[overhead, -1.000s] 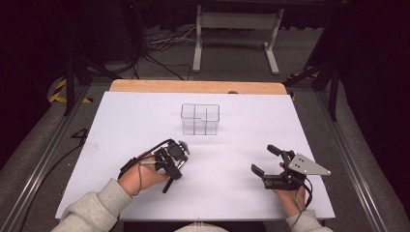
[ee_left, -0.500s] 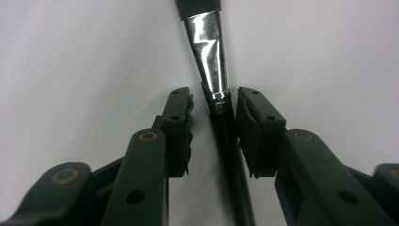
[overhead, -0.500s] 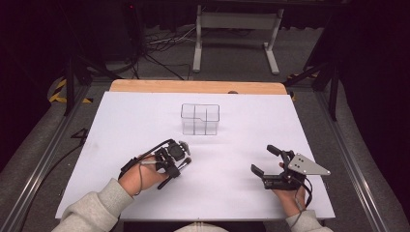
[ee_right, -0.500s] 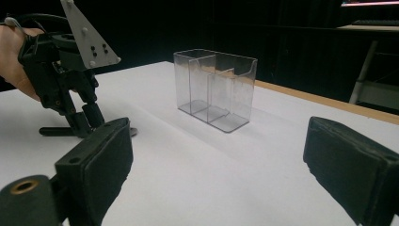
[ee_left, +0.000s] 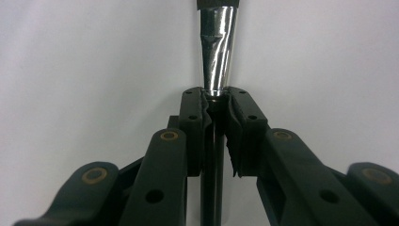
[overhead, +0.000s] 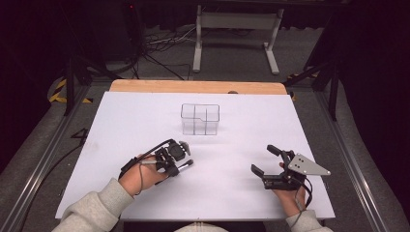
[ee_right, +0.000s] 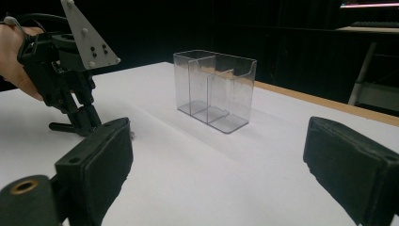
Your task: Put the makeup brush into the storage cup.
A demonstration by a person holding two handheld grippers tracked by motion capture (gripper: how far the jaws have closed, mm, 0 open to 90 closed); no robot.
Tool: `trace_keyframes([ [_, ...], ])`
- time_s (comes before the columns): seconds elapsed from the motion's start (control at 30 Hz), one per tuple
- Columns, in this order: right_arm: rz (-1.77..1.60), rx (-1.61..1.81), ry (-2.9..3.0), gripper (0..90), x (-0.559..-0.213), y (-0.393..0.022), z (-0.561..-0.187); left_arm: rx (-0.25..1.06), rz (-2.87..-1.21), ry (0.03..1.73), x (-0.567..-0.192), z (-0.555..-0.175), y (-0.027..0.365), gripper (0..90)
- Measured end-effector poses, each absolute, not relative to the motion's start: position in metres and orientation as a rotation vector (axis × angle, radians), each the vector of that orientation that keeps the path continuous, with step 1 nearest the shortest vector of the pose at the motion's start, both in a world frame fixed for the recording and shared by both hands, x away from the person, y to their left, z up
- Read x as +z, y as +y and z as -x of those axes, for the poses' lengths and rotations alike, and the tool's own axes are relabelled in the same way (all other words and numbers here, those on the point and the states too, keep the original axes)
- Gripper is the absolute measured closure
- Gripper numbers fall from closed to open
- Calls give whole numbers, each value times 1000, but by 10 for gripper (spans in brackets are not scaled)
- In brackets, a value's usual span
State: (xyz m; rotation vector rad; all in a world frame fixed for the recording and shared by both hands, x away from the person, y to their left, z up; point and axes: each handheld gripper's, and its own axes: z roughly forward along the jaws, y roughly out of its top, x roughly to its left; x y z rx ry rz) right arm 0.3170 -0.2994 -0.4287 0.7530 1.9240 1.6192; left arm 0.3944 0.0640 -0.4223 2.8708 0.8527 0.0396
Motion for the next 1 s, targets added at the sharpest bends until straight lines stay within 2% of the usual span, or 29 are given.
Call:
trace_keyframes([
  [0.43,-757,1617,1925,91,-429,-299,-317,48,-2786,828,-408,-393,67,779],
  [1.0,-751,1619,1925,90,-429,-299,-317,72,-2534,787,-381,-389,83,778],
])
